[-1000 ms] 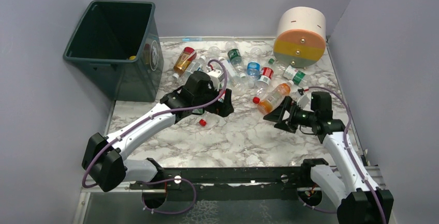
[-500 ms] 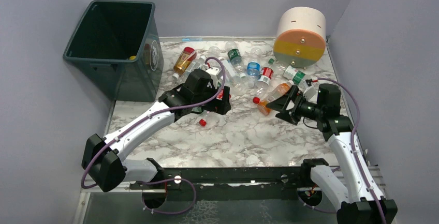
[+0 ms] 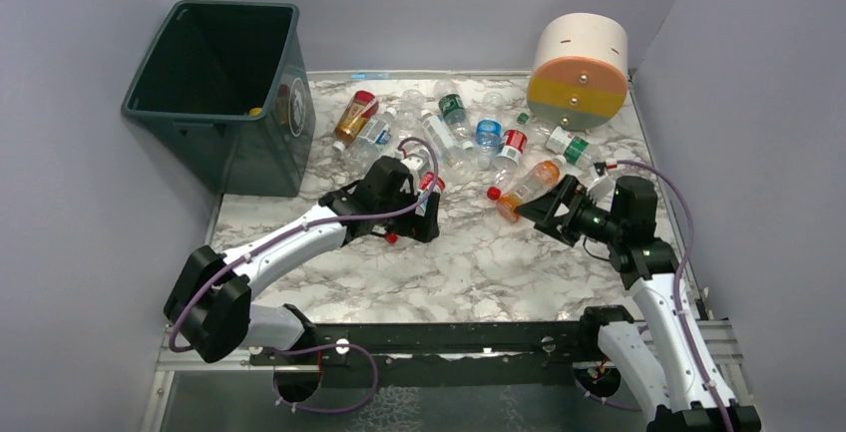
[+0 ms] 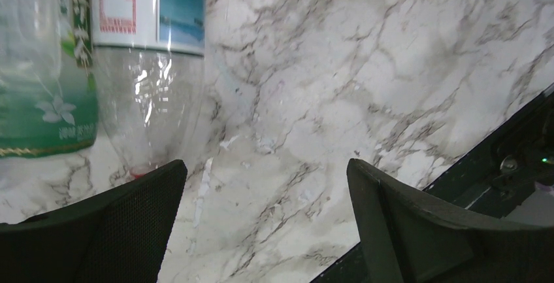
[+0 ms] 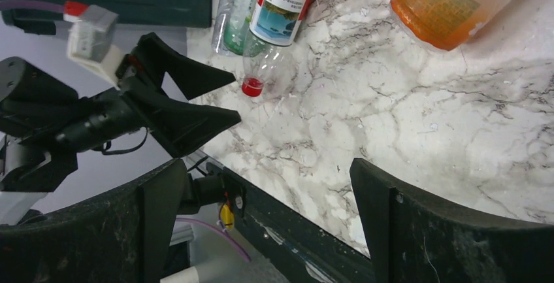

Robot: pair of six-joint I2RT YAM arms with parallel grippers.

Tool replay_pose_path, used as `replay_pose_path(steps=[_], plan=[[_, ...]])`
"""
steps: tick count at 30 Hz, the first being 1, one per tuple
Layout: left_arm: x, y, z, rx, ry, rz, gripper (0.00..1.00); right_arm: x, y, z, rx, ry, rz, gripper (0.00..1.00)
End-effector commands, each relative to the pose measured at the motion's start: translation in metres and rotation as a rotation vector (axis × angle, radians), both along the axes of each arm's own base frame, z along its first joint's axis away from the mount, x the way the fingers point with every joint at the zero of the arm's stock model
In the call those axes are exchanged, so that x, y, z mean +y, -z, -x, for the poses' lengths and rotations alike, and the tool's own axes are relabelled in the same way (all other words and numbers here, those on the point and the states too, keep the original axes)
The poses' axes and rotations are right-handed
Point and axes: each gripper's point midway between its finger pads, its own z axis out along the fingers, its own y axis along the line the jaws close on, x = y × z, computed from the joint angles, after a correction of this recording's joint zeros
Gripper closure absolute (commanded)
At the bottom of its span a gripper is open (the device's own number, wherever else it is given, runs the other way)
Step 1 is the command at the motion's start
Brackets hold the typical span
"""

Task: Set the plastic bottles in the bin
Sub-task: Pick up the plastic bottle at the center of the board.

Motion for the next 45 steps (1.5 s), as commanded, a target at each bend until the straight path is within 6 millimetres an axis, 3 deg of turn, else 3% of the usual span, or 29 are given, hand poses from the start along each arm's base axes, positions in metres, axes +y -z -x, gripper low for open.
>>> replay_pose_path(steps=[1, 6, 14, 18, 23, 31, 36, 40, 45], plan=[[-0.006, 0.004, 0.005, -0.008, 0.02, 0.06, 0.01, -0.004, 0.001, 0.0, -0.075, 0.012, 0.038, 0.01], [-0.015, 0.003, -0.004, -0.021, 0.033, 0.06, 0.01, -0.011, 0.019, 0.001, -0.025, 0.003, 0.11, 0.01], [-0.022, 0.017, -0.008, 0.014, 0.043, 0.059, 0.01, -0.006, 0.038, -0.004, 0.032, -0.006, 0.078, 0.0], [-0.03, 0.007, -0.013, 0.025, 0.028, 0.085, 0.01, -0.006, 0.038, -0.003, 0.056, -0.002, 0.073, 0.01], [-0.036, -0.01, -0.02, 0.012, 0.024, 0.102, 0.01, -0.004, 0.021, 0.007, 0.065, -0.028, 0.071, 0.0], [-0.01, -0.065, -0.04, -0.149, -0.048, 0.004, 0.01, 0.005, -0.021, 0.029, -0.014, -0.077, -0.001, 0.0], [0.001, -0.094, -0.054, -0.198, -0.081, -0.063, 0.01, 0.004, -0.026, 0.051, 0.015, -0.088, 0.011, 0.0], [0.0, -0.093, -0.062, -0.186, -0.064, -0.093, 0.01, 0.004, -0.023, 0.065, 0.044, -0.094, 0.004, 0.0], [0.003, -0.065, -0.073, -0.166, -0.048, -0.184, 0.01, 0.005, -0.02, 0.082, 0.04, -0.108, 0.002, 0.0]])
